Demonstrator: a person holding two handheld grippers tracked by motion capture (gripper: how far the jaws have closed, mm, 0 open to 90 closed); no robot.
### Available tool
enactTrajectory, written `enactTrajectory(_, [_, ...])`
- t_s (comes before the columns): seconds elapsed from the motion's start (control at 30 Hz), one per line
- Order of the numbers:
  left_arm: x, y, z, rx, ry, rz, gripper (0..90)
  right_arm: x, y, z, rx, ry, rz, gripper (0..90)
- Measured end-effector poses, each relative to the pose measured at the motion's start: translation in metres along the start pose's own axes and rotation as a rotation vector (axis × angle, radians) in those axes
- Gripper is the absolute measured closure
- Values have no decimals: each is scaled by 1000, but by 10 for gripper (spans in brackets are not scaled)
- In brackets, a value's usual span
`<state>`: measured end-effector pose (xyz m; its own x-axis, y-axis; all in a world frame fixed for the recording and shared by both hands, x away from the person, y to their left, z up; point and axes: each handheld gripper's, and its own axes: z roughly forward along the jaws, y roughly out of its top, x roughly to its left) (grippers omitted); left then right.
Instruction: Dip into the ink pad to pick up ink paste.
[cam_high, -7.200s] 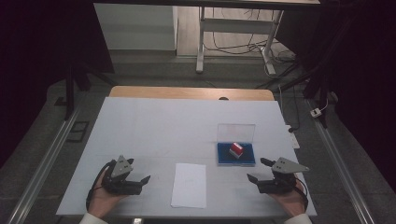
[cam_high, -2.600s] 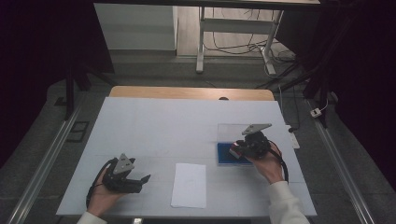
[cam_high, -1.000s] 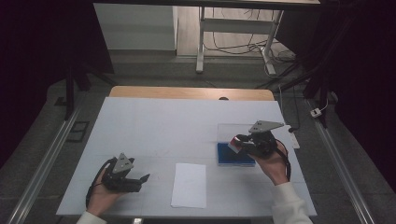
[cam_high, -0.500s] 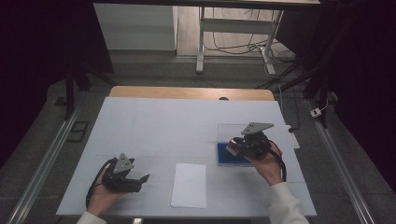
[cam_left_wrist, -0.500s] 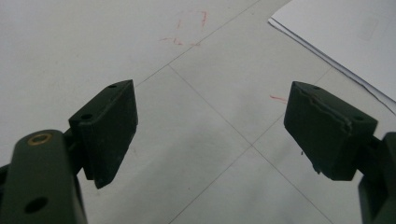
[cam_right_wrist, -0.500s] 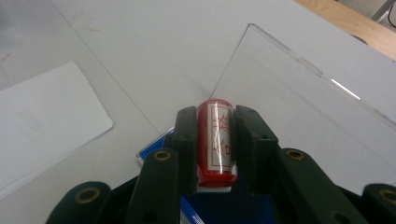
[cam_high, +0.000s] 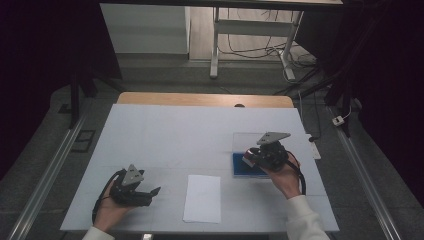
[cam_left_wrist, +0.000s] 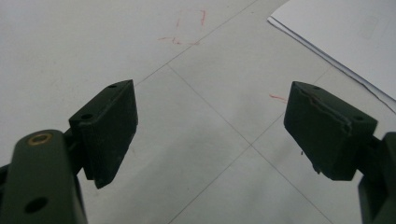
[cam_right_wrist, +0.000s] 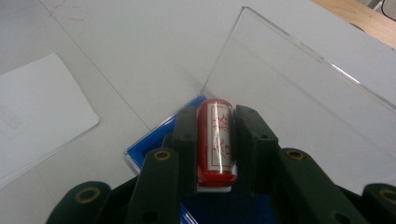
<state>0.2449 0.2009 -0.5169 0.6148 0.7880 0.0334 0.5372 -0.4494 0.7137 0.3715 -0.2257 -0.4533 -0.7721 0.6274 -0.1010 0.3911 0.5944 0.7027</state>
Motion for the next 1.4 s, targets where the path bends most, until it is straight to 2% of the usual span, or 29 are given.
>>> enactTrajectory(0.37, [0, 0, 1, 2, -5, 0, 178, -1, -3, 7, 37, -28, -27, 702])
enactTrajectory(0.57, [0, -1, 1, 5, -5, 3, 178, -4, -8, 12, 64, -32, -17, 702])
enactTrajectory(1.0, [1, -1, 2, 10, -3, 3, 179, -5, -9, 14, 74, -36, -1, 702])
enactTrajectory(1.4, [0, -1, 2, 13, -5, 4, 179, -3, -7, 17, 107, -45, -9, 704])
